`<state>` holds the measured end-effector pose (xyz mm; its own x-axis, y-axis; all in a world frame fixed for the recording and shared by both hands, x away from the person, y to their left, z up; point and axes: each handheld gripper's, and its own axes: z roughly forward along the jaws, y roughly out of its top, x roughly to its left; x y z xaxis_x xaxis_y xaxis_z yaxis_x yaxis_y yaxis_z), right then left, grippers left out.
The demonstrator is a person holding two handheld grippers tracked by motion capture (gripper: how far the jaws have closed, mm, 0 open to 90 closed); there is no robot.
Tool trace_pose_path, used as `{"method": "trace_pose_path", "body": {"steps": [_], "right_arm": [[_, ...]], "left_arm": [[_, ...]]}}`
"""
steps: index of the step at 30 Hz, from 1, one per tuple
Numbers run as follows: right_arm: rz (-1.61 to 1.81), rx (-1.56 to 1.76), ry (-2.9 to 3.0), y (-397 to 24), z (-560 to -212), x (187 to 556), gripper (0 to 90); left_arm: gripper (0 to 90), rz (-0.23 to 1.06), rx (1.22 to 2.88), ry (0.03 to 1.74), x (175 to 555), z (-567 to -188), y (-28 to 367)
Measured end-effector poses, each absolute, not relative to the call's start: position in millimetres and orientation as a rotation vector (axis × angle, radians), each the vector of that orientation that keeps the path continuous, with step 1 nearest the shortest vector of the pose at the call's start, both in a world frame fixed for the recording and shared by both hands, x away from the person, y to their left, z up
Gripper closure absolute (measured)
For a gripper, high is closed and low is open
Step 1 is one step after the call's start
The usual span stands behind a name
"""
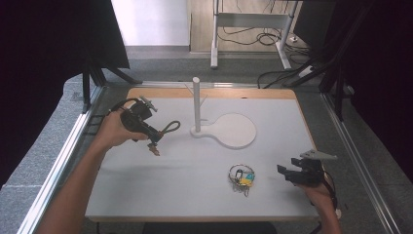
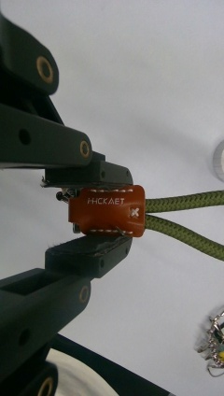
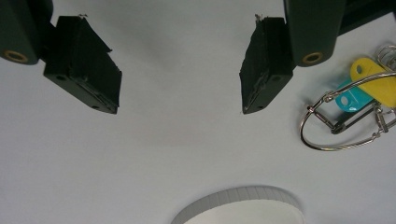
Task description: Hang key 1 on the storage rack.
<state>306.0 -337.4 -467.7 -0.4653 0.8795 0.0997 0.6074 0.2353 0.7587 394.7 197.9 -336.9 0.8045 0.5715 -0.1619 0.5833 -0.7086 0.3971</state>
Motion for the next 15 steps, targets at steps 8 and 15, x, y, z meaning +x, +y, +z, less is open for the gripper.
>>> {"method": "trace_pose_path", "body": {"steps": [8,15], "right_arm": [[1.084,1.375,2.168,-338,-468,306,29.9],[1.088,1.371,2.169,-338,-467,306,29.9]], "left_arm": [[66.8,-0.061,2.513,0.85,403,-329,197],[66.8,-0.061,2.516,0.854,408,-328,195]]}}
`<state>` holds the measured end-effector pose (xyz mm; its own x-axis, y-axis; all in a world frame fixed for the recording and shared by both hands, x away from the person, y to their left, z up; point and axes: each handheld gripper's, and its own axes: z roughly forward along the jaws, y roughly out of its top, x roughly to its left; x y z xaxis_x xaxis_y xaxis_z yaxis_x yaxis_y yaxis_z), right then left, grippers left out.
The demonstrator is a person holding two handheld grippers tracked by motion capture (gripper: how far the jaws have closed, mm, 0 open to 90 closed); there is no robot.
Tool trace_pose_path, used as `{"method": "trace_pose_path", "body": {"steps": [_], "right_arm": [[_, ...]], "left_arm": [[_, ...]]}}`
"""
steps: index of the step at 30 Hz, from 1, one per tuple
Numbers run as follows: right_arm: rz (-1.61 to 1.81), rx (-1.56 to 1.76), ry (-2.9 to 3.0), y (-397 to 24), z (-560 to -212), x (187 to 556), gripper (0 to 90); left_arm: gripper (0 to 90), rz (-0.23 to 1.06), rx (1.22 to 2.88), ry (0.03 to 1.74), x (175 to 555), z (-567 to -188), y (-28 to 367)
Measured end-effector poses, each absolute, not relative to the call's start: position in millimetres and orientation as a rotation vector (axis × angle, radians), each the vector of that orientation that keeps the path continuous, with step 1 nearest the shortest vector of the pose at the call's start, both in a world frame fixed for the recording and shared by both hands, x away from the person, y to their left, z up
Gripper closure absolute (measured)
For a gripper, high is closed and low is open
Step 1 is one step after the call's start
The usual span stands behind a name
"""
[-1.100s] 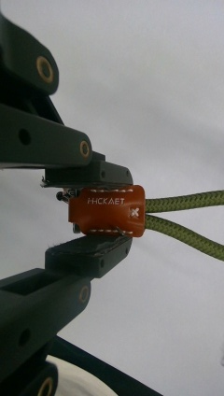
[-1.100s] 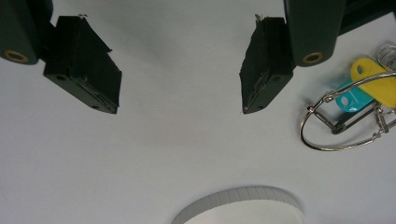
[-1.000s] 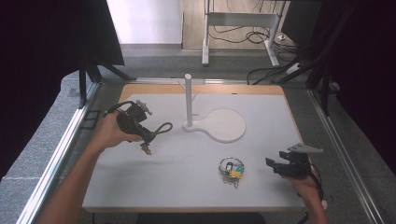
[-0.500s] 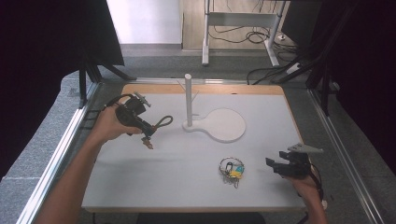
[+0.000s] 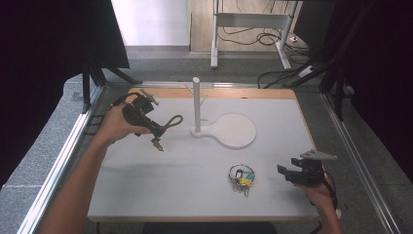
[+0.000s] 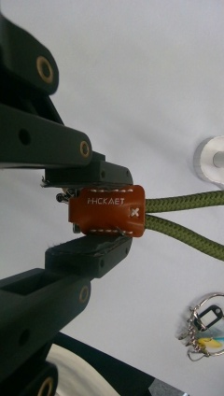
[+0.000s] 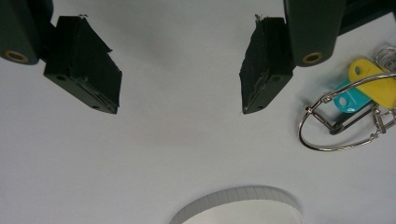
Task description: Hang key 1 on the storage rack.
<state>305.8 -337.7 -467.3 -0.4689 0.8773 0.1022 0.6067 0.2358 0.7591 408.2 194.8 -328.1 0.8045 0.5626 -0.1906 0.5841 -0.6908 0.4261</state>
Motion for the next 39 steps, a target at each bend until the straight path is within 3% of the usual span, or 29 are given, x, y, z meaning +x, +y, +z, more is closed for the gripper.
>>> {"method": "trace_pose_path", "body": {"steps": [39], "right_arm": [[1.069,1.383,2.175,-340,-470,307,30.0]], "left_arm": [[66.8,-0.044,2.512,0.865,437,-312,194]]}}
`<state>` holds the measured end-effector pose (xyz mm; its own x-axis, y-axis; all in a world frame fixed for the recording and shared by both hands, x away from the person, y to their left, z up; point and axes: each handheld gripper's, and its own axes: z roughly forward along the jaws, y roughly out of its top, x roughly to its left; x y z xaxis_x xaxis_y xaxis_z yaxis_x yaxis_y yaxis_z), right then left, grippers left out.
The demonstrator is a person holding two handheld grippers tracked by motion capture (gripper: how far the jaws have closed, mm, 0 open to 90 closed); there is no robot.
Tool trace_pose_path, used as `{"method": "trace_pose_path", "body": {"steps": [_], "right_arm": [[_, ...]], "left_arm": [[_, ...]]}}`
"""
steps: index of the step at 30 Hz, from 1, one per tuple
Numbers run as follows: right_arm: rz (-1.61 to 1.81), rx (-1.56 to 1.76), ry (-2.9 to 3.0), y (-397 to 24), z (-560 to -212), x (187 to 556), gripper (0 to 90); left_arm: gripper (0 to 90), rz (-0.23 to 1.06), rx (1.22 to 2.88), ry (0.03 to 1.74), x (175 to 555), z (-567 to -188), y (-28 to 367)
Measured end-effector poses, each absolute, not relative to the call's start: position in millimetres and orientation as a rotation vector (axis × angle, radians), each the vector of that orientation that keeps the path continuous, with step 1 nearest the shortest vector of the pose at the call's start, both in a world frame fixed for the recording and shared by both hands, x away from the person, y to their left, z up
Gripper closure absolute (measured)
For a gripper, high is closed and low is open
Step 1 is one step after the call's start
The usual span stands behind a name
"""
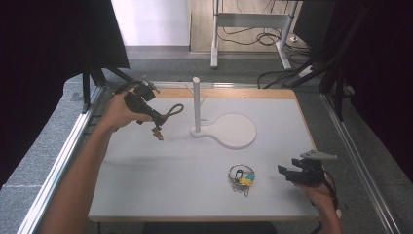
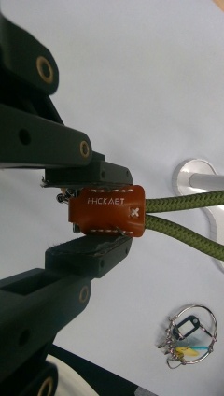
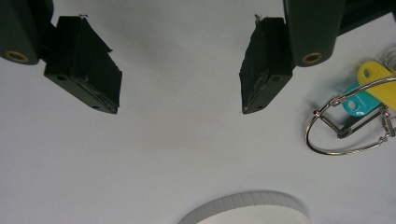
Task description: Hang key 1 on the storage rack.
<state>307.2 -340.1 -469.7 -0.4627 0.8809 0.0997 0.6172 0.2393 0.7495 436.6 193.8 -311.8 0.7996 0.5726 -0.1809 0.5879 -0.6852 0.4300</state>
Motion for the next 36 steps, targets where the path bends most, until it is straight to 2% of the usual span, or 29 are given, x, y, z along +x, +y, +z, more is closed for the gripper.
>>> {"method": "trace_pose_path", "body": {"steps": [36], "right_arm": [[1.064,1.385,2.183,-340,-471,308,30.1]], "left_arm": [[66.8,-0.031,2.539,0.856,460,-299,179]]}}
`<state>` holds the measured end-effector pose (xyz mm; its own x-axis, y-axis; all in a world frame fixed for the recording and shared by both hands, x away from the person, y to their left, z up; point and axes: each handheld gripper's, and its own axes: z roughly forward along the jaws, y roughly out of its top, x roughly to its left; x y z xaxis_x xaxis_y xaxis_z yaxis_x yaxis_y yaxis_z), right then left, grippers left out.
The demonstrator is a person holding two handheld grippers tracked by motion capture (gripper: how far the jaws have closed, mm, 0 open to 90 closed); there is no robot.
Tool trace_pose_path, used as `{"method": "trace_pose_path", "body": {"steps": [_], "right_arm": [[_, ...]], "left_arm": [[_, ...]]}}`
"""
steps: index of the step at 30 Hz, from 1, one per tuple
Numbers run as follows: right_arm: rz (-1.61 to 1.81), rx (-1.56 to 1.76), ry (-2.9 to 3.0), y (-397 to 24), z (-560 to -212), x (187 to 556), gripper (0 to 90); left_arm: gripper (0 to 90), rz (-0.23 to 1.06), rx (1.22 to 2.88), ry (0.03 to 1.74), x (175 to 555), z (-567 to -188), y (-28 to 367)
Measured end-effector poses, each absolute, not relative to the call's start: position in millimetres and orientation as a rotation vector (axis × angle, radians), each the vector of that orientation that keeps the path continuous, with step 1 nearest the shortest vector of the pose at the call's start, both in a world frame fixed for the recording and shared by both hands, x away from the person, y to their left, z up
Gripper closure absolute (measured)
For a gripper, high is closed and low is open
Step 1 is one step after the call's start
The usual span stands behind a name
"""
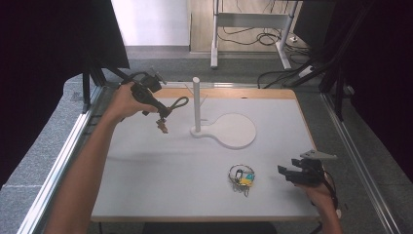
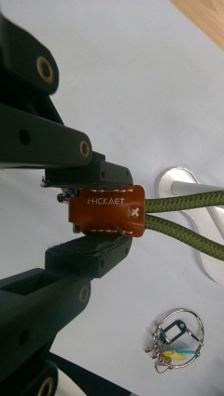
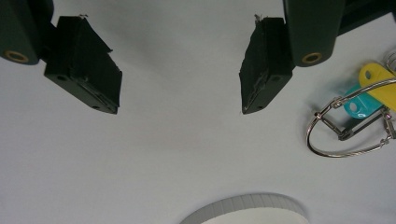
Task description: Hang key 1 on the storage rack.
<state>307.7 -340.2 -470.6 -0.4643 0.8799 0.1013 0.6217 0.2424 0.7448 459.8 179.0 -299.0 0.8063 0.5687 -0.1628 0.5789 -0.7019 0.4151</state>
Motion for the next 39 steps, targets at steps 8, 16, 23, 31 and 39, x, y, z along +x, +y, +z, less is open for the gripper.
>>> {"method": "trace_pose_path", "body": {"steps": [8,16,23,31,39], "right_arm": [[1.063,1.383,2.185,-340,-471,309,30.1],[1.055,1.382,2.198,-339,-473,309,30.0],[1.051,1.382,2.202,-338,-474,309,30.0],[1.047,1.382,2.207,-338,-474,309,30.0],[1.036,1.382,2.212,-338,-475,310,29.9]], "left_arm": [[66.8,-0.042,2.523,0.862,468,-299,181],[66.8,-0.054,2.501,0.867,477,-294,185],[66.8,-0.066,2.456,0.872,485,-290,187],[66.9,-0.085,2.429,0.869,498,-289,191],[66.8,-0.107,2.413,0.877,511,-289,192]]}}
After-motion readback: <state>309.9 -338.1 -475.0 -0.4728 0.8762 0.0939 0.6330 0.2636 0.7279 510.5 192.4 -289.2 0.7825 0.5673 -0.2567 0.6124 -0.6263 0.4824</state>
